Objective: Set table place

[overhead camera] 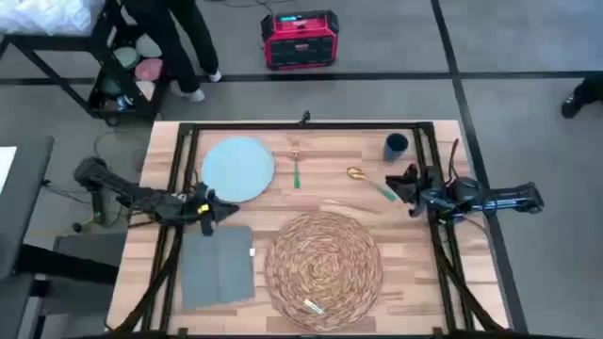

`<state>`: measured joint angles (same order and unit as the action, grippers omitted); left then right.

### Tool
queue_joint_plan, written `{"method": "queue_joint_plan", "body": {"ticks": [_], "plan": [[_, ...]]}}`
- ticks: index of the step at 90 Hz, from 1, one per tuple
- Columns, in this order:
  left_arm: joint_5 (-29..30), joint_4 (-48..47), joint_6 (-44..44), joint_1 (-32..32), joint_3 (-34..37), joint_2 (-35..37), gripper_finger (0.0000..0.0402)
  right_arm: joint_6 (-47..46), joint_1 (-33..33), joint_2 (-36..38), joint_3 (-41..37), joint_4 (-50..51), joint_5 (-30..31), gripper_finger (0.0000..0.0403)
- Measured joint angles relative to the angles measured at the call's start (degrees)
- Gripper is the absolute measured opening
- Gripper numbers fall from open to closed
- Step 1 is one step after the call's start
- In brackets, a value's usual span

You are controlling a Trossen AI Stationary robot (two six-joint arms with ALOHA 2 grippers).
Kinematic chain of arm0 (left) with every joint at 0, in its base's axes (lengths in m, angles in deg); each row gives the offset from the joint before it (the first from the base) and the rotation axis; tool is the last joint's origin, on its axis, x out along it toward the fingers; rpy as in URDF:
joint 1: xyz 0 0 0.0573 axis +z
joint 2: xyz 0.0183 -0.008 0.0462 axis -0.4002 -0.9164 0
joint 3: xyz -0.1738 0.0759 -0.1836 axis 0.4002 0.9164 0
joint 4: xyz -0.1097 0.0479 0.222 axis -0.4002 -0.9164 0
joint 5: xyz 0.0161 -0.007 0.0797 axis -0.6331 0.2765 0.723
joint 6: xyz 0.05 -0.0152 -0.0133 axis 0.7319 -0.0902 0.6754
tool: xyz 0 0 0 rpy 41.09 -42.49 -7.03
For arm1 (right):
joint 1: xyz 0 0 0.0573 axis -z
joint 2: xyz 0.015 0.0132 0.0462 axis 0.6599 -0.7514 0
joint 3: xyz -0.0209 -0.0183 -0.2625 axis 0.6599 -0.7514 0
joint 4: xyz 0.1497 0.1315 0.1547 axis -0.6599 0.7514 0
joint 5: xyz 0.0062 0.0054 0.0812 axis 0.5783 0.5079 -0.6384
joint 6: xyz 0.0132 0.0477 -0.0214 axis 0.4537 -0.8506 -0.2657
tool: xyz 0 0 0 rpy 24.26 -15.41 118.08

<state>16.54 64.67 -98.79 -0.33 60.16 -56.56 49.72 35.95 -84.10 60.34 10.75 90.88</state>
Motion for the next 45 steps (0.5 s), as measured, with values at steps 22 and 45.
{"method": "queue_joint_plan", "body": {"ticks": [22,45], "plan": [[-1.5,0.0,7.2,0.0,0.0,0.0,0.0010,0.9,1.4,0.0,0.0,-3.3,0.0,0.0070],[-1.5,0.2,8.7,0.0,0.0,0.0,0.0011,-0.5,1.3,0.0,0.0,-3.4,-0.3,0.0070]]}}
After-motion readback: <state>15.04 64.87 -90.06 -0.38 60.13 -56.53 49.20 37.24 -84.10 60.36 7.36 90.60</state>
